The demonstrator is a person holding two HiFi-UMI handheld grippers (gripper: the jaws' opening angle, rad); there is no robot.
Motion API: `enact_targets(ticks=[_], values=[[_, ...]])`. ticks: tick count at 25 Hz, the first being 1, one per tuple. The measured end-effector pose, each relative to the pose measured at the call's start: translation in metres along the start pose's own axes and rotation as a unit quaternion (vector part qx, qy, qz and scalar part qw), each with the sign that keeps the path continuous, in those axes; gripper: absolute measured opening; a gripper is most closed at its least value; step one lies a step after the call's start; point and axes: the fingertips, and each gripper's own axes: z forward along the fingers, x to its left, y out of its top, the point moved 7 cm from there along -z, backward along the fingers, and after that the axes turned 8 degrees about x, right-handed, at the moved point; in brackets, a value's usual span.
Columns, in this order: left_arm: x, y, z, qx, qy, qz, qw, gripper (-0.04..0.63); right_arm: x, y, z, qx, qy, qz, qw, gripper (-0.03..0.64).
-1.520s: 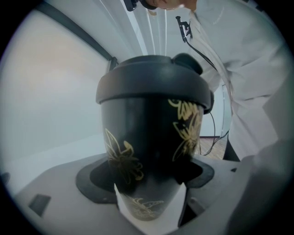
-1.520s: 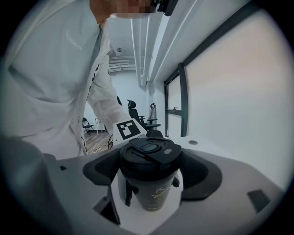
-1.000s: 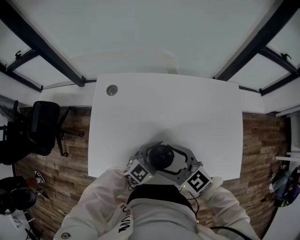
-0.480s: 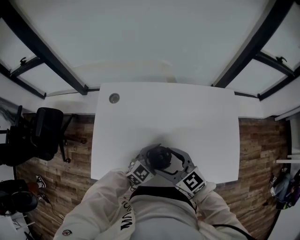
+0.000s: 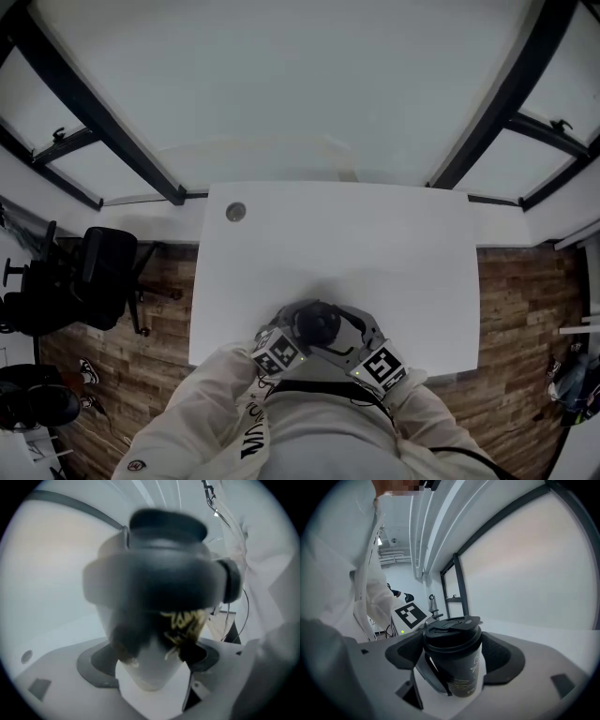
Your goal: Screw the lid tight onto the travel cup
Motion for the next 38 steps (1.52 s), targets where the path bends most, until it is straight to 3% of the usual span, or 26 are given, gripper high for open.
enact_targets(ticks=[6, 10, 16, 19, 23, 24, 25, 26, 29, 31, 35, 38], values=[[-0.001, -0.016, -0.017, 0.023, 0.019, -0.022, 0.9993, 0.400, -0.002, -0.001, -0.002, -0.002, 0.004, 0.000, 1.000, 0.391], [-0.002, -0.025, -0.026, 0.016, 0.046, -0.058, 0.9971, 0.400, -0.002, -0.001, -0.009, -0.003, 0.002, -0.002, 1.000, 0.391], [-0.015, -0.035, -0.036, 0.016, 0.067, -0.082, 0.9943, 0.400, 0.003, 0.005, -0.021, -0.009, 0.007, -0.005, 1.000, 0.391], [-0.021, -0.041, -0.047, 0.016, 0.079, -0.097, 0.9921, 0.399, 0.002, 0.001, -0.037, -0.005, -0.013, 0.002, 1.000, 0.391], [-0.032, -0.048, -0.069, 0.005, 0.106, -0.122, 0.9868, 0.390, -0.005, -0.016, -0.069, 0.000, -0.074, 0.040, 0.996, 0.383], [-0.034, -0.049, -0.076, -0.001, 0.123, -0.129, 0.9840, 0.372, -0.008, -0.022, -0.079, -0.002, -0.096, 0.051, 0.994, 0.323], [-0.035, -0.049, -0.083, -0.010, 0.143, -0.137, 0.9801, 0.322, -0.010, -0.027, -0.088, -0.004, -0.117, 0.061, 0.991, 0.214], [-0.036, -0.047, -0.091, -0.019, 0.166, -0.146, 0.9752, 0.253, -0.012, -0.032, -0.096, -0.007, -0.135, 0.071, 0.988, 0.167], [-0.035, -0.038, -0.111, -0.051, 0.229, -0.164, 0.9580, 0.152, -0.013, -0.036, -0.114, -0.016, -0.175, 0.089, 0.980, 0.076], [-0.034, -0.028, -0.123, -0.072, 0.273, -0.164, 0.9452, 0.056, -0.014, -0.031, -0.121, -0.026, -0.201, 0.097, 0.974, 0.052], [-0.029, -0.001, -0.144, -0.111, 0.328, -0.166, 0.9234, 0.011, -0.010, -0.014, -0.134, -0.057, -0.253, 0.117, 0.959, 0.023], [-0.024, 0.020, -0.162, -0.137, 0.338, -0.169, 0.9157, 0.008, -0.001, 0.006, -0.136, -0.075, -0.286, 0.115, 0.948, 0.023]])
